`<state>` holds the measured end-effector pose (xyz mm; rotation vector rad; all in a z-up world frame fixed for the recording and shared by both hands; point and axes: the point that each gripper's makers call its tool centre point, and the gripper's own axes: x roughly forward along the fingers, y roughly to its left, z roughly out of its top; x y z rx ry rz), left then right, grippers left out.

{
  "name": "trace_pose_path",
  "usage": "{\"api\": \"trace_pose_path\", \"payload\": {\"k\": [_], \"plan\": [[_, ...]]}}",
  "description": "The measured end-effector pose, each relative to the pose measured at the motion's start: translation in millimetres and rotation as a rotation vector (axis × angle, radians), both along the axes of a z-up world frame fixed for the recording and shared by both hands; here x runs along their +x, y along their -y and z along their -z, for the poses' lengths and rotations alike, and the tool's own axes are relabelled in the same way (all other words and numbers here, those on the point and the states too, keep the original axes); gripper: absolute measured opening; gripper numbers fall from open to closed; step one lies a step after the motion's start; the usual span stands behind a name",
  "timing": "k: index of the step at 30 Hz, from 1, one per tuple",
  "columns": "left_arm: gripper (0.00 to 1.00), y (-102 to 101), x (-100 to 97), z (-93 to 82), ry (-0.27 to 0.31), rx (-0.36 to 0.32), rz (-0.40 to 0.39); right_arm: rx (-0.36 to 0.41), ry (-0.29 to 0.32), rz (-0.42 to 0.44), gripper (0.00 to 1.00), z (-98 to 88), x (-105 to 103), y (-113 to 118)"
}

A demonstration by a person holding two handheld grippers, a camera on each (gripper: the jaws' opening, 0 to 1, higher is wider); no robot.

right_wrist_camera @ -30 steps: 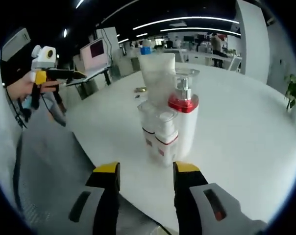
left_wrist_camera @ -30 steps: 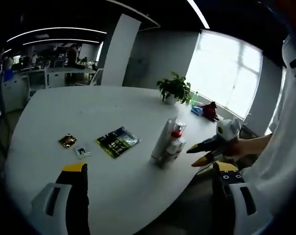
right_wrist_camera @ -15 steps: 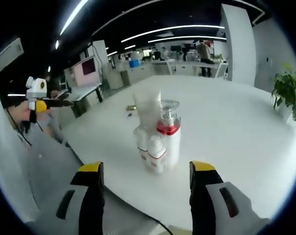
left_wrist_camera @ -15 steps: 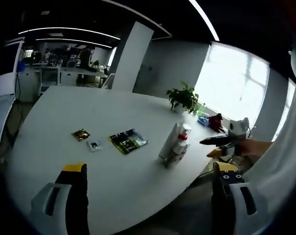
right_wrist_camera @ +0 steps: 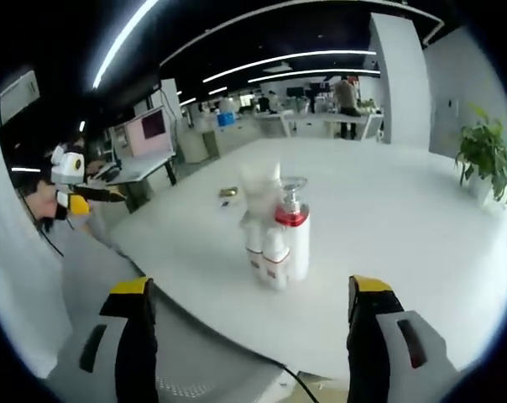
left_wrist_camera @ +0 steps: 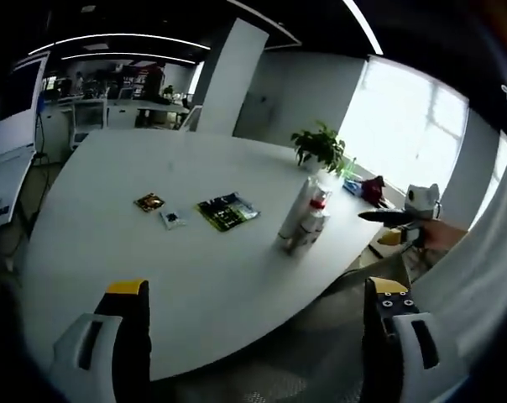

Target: Arrange the skincare products in the storage area until every visible bottle or jar stands upright without overlapping.

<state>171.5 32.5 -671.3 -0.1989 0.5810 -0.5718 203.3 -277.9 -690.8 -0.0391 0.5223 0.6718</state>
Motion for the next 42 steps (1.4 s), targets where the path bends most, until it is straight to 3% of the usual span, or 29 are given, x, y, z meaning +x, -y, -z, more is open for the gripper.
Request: {"api": "trace_pose_path", "payload": {"k": [5, 9, 12, 17, 28, 33, 36, 41, 42], "plan": [[0.99, 2, -0.1, -0.9, -0.009, -0.003, -0.003, 0.0, -0.029, -0.008, 0.99, 3.8, -8, -1], [0.99, 3, 0.0, 0.4, -0.016, 0.007, 0.008, 0.028, -0.02, 0.001, 0.99, -1.0, -9, 1], [0.99, 7, 0.8, 0.9, -0.015, 0.006, 0.01, -0.008, -0.017, 0.003, 0.99, 1.1, -13, 4], [0.99, 19, 8.4, 2.7, -0.018, 0.041, 0.063, 0.007, -0.043, 0.007, 0.97, 5.7, -17, 9], [0.99, 54, 67.3, 2.0, -0.001, 0.142, 0.191, 0.01, -0.067, 0.031, 0.96, 6.2, -6, 25], [0.99, 62, 92.2, 13.4, -0.012, 0.261, 0.29, 0.022, -0.068, 0.058, 0.95, 7.5, -3, 36], [0.99, 70, 104.8, 16.1, -0.017, 0.274, 0.312, 0.027, -0.083, 0.079, 0.95, 12.9, -1, 43], [0.99, 86, 142.0, 24.0, -0.016, 0.317, 0.375, 0.035, -0.098, 0.09, 0.95, 18.0, 5, 50], [0.99, 90, 141.0, 25.0, -0.018, 0.329, 0.393, 0.035, -0.1, 0.092, 0.96, 19.2, 6, 51]]}}
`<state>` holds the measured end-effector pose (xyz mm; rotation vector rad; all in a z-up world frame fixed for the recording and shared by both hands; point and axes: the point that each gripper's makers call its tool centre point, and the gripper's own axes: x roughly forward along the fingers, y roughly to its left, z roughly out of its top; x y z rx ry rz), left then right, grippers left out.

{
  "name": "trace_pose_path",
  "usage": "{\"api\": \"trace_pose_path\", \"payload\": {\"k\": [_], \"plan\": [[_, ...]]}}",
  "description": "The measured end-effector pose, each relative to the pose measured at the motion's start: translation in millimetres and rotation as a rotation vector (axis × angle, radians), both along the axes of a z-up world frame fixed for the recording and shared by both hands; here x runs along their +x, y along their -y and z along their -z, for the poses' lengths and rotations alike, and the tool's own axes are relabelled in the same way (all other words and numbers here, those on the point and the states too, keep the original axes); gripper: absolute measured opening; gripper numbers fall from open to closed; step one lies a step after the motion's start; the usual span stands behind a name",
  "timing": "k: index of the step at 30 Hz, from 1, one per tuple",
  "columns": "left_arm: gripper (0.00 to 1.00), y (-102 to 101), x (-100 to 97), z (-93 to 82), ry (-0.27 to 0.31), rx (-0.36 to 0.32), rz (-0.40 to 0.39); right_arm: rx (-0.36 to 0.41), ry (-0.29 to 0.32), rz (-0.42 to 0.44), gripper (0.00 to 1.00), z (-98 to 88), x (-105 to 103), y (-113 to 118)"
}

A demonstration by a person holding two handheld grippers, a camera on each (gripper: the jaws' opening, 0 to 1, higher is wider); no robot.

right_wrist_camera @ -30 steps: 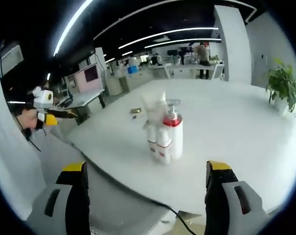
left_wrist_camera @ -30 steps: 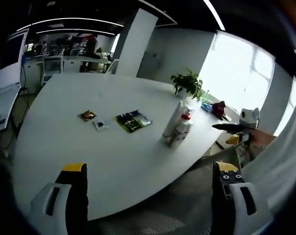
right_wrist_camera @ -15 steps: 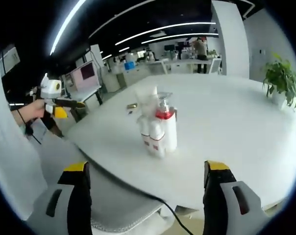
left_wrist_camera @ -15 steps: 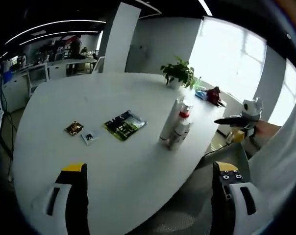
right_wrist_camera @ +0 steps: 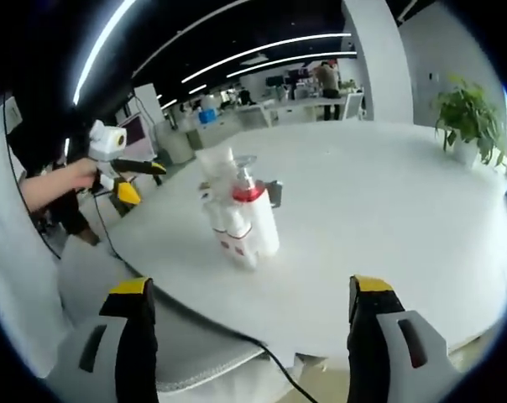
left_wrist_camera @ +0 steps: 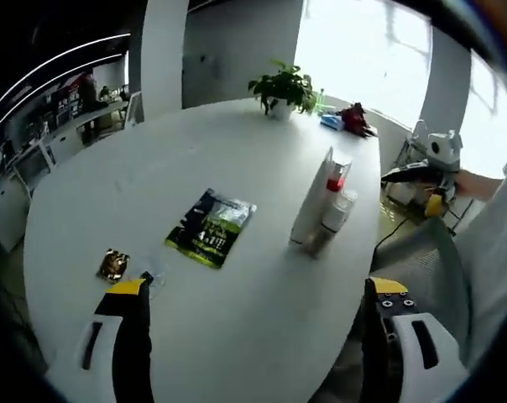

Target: Arrange the skincare products in the storage area until every visible bottle or jar stands upright without overlapping.

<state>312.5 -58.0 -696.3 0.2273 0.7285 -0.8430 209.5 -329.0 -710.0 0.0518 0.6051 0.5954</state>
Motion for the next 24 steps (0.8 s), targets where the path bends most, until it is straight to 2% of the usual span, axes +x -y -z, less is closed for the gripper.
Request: {"api": "trace_pose_path", "payload": {"k": [2, 5, 10, 12, 17, 22, 24], "plan": [[0.99, 6, 5.4, 8.1, -0.029, 0.042, 0.055, 0.011, -0.017, 0.006, 0.96, 5.3, 2, 3], [0.99, 7, 24.4, 20.0, -0.035, 0.08, 0.082, 0.023, -0.034, 0.015, 0.96, 11.7, 6, 8], [0.99, 21, 43.1, 30.3, -0.045, 0.137, 0.134, 0.029, -0.047, 0.024, 0.96, 16.2, 9, 13], [0.99, 29, 46.4, 34.1, -0.061, 0.152, 0.183, 0.032, -0.054, 0.033, 0.96, 18.0, 9, 15], [0.99, 40, 74.4, 55.6, -0.078, 0.179, 0.211, 0.043, -0.084, 0.062, 0.96, 25.3, 4, 21], [0.99, 55, 90.1, 77.4, -0.115, 0.209, 0.266, 0.034, -0.115, 0.071, 0.96, 35.4, -3, 26], [0.99, 65, 94.5, 80.3, -0.124, 0.215, 0.27, 0.038, -0.128, 0.09, 0.96, 42.8, -3, 31]]}}
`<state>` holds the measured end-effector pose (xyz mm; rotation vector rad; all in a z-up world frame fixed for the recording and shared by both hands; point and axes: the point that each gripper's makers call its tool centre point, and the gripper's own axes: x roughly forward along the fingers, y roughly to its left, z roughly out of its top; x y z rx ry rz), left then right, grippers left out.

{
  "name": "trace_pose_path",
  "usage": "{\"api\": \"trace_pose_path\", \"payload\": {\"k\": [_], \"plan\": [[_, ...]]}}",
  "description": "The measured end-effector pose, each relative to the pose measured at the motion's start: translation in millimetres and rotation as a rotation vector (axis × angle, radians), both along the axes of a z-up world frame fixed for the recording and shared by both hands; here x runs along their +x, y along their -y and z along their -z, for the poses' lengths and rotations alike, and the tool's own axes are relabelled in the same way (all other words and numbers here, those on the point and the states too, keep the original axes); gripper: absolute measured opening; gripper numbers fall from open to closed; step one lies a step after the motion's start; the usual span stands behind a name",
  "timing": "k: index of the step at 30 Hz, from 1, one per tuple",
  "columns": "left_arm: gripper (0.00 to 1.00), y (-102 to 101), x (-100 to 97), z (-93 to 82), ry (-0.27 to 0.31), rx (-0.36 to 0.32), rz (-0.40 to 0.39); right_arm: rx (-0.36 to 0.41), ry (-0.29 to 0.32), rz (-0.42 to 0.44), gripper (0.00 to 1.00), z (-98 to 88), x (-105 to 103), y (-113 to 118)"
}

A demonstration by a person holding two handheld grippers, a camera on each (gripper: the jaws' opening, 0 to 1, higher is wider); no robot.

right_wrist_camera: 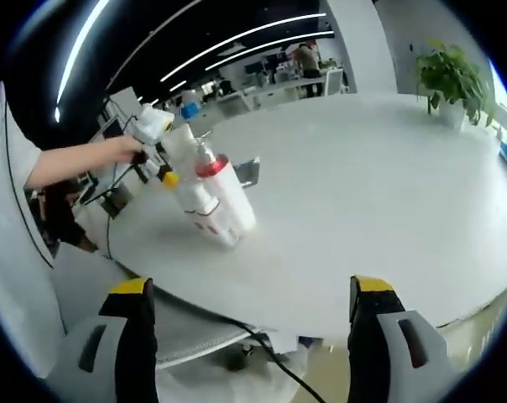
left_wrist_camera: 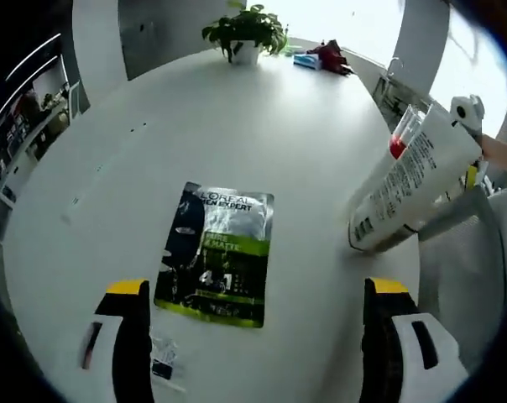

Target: Arrange the skincare products in the storage area until every visible bottle or jar stands upright without overlapping.

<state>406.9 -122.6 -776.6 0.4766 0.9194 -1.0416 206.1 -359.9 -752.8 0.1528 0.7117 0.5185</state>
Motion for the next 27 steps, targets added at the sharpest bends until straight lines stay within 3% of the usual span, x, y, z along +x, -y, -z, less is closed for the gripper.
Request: {"api": "trace_pose_path", "payload": {"k": [5, 8, 13, 24, 25, 27], "plan": [[0.99, 1, 25.7, 26.5, -0.006, 0.082, 0.035, 0.0, 0.003, 0.006, 0.96, -1.8, 1, 0], [0.98, 6, 27.6, 25.5, -0.019, 0.086, 0.037, 0.001, -0.005, 0.016, 0.96, 3.6, 4, 1], [0.95, 1, 47.9, 41.1, -0.03, 0.137, 0.074, 0.002, -0.016, 0.014, 0.96, 7.4, 3, -2], [0.89, -5, 53.2, 66.5, -0.061, 0.277, 0.129, 0.0, -0.03, 0.031, 0.95, 11.5, 2, 2], [0.89, -9, 63.7, 66.4, -0.006, 0.313, 0.139, -0.002, -0.032, 0.031, 0.95, 11.9, 1, 2], [0.9, -6, 62.2, 66.9, -0.028, 0.299, 0.137, -0.005, -0.03, 0.032, 0.95, 11.0, 2, 3]]}}
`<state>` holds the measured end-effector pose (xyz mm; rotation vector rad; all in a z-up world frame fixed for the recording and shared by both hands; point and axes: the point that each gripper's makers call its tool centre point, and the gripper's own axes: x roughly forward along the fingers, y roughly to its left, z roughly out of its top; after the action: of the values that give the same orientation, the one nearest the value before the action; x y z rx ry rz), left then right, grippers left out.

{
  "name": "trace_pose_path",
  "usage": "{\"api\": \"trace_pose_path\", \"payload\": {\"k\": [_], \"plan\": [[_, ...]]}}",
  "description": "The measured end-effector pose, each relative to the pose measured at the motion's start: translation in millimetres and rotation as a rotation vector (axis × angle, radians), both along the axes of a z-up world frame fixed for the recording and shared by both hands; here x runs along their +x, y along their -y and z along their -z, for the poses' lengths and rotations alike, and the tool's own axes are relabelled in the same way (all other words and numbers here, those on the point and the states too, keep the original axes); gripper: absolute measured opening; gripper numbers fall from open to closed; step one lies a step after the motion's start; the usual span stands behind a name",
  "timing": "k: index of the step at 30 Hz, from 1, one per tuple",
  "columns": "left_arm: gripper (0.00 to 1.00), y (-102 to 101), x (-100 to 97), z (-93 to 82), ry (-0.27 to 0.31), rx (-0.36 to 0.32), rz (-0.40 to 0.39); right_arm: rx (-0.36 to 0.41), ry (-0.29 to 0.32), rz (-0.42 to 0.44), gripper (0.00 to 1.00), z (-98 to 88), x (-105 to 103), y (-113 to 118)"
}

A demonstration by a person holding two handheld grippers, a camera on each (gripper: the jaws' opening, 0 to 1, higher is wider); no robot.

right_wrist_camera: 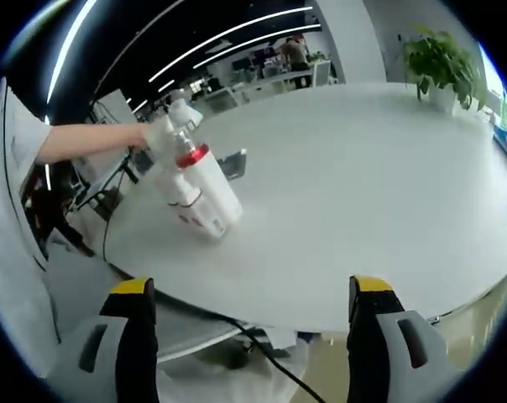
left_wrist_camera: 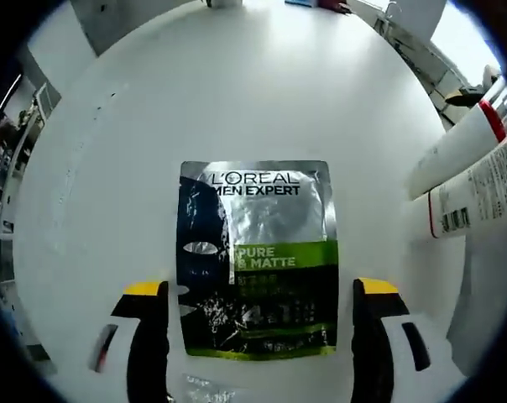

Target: Arrange the skincare products in the storage area until every visible bottle or jar stands upright without overlapping.

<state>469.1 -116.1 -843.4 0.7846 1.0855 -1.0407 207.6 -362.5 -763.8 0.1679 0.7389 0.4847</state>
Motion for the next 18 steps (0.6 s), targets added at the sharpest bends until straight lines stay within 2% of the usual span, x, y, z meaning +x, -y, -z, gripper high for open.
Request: {"api": "trace_pose_path", "payload": {"k": [2, 4, 5, 9, 16, 17, 18], "plan": [[0.94, 2, 2.5, -4.3, 0.026, 0.003, 0.004, -0.002, 0.001, 0.0, 0.95, 0.3, 0, 1], [0.92, 2, 0.2, -3.5, 0.016, 0.0, 0.003, -0.005, 0.002, 0.001, 0.95, 0.9, -1, 4], [0.89, 3, 0.1, -3.9, 0.017, -0.006, 0.007, -0.005, 0.0, 0.001, 0.94, 1.0, -1, 4], [0.66, 3, -2.7, -11.4, 0.019, -0.019, 0.034, -0.005, -0.006, -0.003, 0.93, 1.4, -1, 2], [0.55, 3, -10.4, -10.3, 0.016, -0.009, 0.044, -0.008, 0.005, -0.028, 0.93, -3.9, 3, -6], [0.49, 2, -11.2, -11.6, 0.014, -0.01, 0.047, -0.011, 0.006, -0.03, 0.93, -4.6, 3, -6], [0.32, 2, -12.7, -12.8, 0.008, -0.015, 0.051, -0.011, 0.008, -0.029, 0.93, -6.3, 3, -6]]}}
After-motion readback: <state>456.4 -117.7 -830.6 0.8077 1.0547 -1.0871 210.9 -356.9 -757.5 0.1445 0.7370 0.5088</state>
